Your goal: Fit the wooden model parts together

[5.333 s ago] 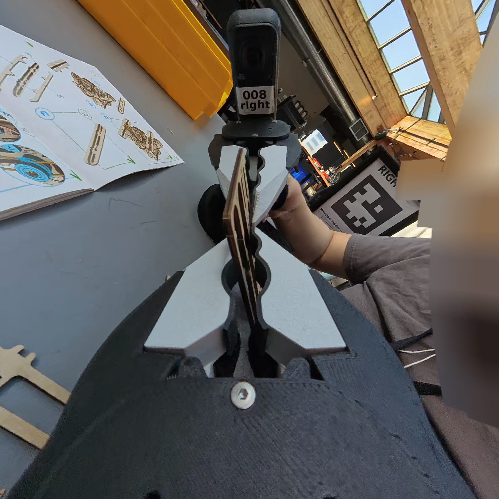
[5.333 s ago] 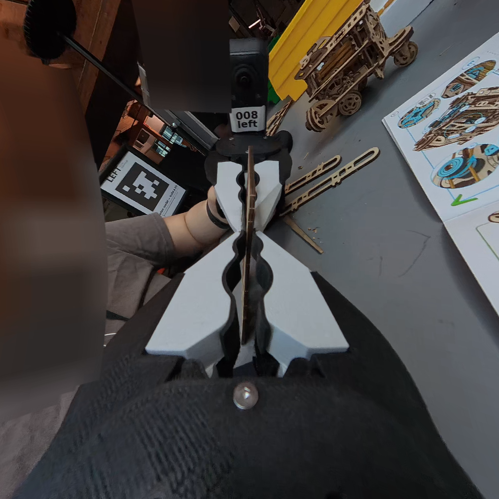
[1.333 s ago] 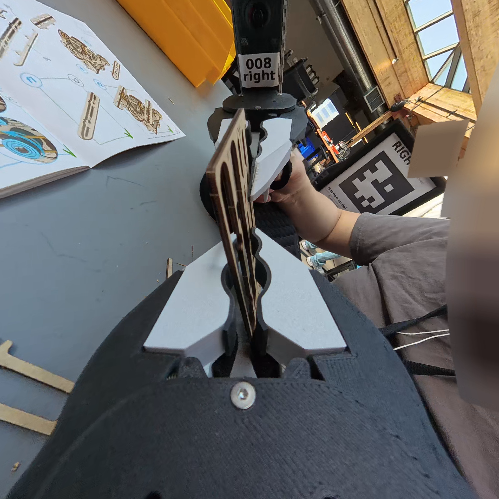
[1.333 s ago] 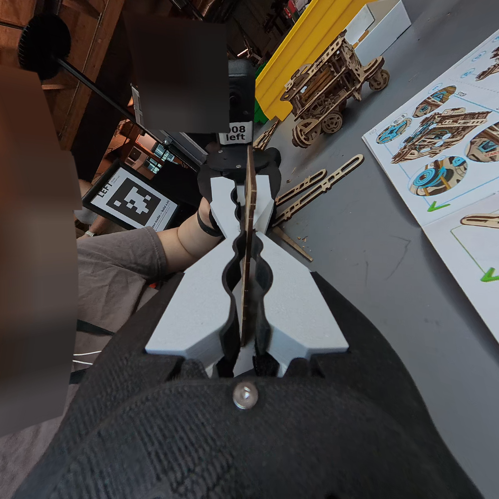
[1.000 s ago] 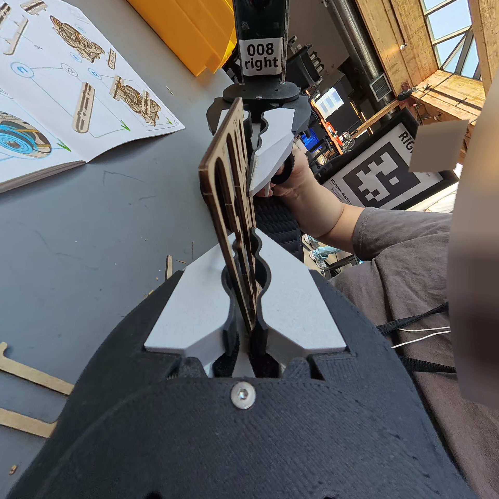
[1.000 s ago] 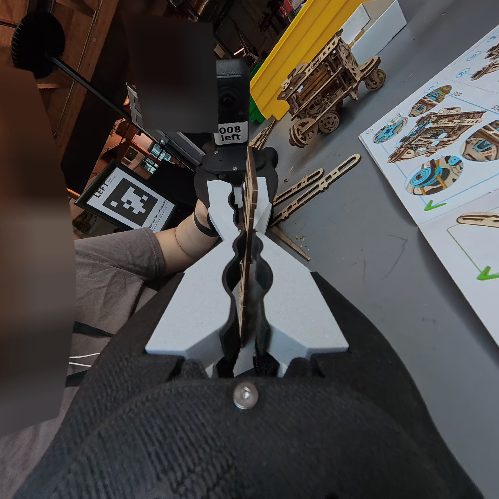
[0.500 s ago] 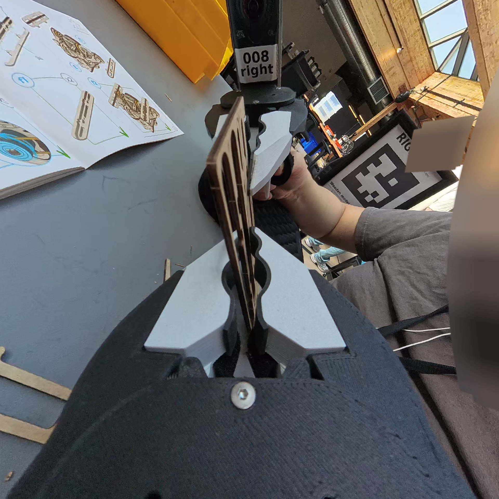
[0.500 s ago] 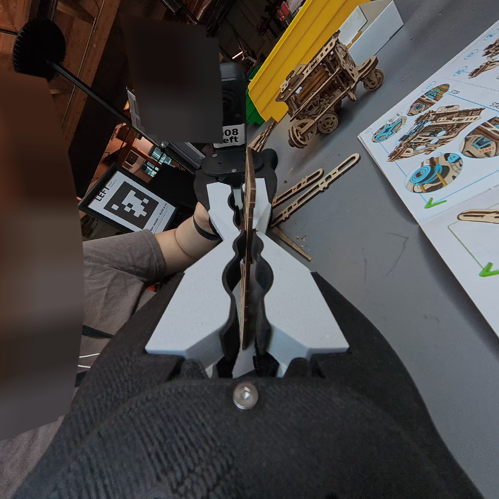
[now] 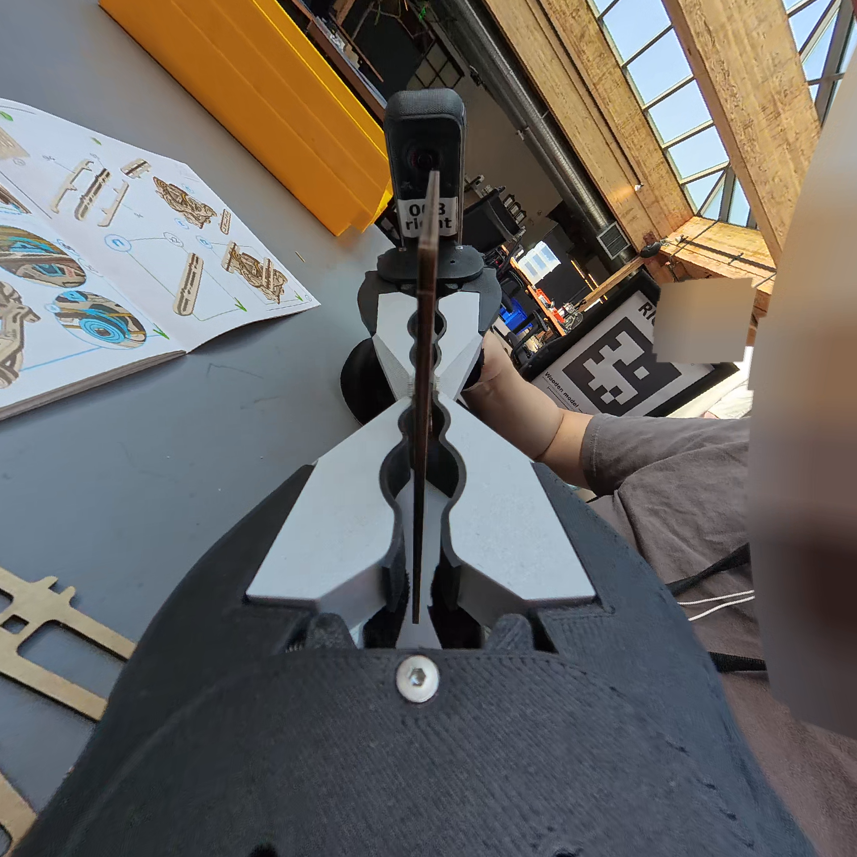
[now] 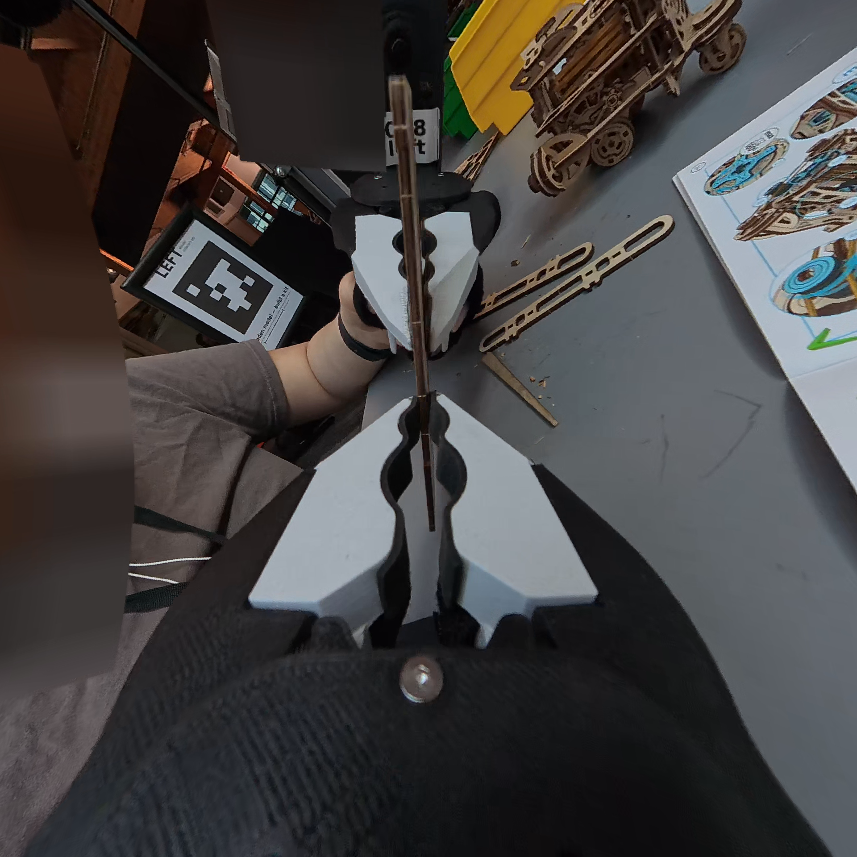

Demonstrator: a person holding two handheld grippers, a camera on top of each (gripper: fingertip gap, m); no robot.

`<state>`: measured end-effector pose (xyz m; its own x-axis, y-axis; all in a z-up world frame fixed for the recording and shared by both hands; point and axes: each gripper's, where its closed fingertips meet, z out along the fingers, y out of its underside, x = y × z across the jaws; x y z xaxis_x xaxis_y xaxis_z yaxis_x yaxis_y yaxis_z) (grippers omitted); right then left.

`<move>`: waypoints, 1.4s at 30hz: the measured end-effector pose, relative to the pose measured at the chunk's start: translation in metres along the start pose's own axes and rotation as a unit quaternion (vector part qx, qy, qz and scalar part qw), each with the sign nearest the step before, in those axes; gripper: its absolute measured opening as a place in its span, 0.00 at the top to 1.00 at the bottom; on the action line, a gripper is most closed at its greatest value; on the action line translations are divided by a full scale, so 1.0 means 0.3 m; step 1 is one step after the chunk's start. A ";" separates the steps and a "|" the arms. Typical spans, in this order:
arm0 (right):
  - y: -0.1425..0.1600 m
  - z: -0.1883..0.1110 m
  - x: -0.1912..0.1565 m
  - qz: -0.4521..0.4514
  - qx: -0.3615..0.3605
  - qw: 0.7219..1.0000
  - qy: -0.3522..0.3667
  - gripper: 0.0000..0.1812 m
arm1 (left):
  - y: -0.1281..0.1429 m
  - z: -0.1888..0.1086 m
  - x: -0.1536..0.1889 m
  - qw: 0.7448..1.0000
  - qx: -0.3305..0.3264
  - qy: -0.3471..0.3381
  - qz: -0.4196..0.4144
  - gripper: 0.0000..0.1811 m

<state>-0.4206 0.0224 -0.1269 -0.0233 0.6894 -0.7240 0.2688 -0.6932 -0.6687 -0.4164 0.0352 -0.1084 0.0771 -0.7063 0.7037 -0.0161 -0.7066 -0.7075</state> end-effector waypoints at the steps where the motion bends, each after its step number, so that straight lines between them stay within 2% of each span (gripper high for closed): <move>1: -0.003 -0.003 -0.002 0.005 0.003 1.000 -0.004 1.00 | 0.006 0.003 0.006 1.000 -0.006 0.005 0.002 0.95; 2: -0.010 -0.007 0.001 0.010 0.011 1.000 -0.005 1.00 | 0.019 0.009 0.010 1.000 -0.021 0.009 0.001 0.94; 5: -0.029 -0.023 0.001 0.019 0.031 0.999 -0.010 1.00 | 0.059 0.023 -0.005 0.998 -0.055 -0.007 0.015 1.00; 10: -0.029 -0.021 0.007 0.009 0.033 0.999 0.001 1.00 | 0.062 0.021 -0.012 0.998 -0.060 -0.014 0.018 1.00; 12: -0.022 -0.014 0.003 0.007 0.025 1.000 0.000 0.96 | 0.061 0.022 -0.017 0.998 -0.059 -0.020 0.022 1.00; 14: -0.010 -0.006 0.009 0.005 0.011 1.000 0.007 1.00 | 0.063 0.024 -0.015 0.998 -0.059 -0.016 0.018 1.00; 25: -0.006 -0.009 0.020 0.030 0.013 0.999 0.009 1.00 | 0.069 0.029 -0.023 0.998 -0.059 -0.019 0.018 1.00; 29: 0.007 -0.007 0.022 0.015 0.005 1.000 0.025 1.00 | 0.082 0.029 -0.030 0.993 -0.078 -0.052 0.065 1.00; 34: 0.005 -0.009 0.013 0.024 0.010 1.000 0.008 1.00 | 0.083 0.029 -0.027 0.993 -0.078 -0.055 0.071 0.99; 42: 0.012 -0.005 0.028 0.015 0.008 0.999 0.030 1.00 | 0.090 0.029 -0.044 0.992 -0.081 -0.073 0.069 0.99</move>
<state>-0.4184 0.0259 -0.1351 0.0419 0.6799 -0.7321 0.2539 -0.7159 -0.6504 -0.4093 0.0259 -0.1374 0.2058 -0.7914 0.5756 -0.1953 -0.6096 -0.7683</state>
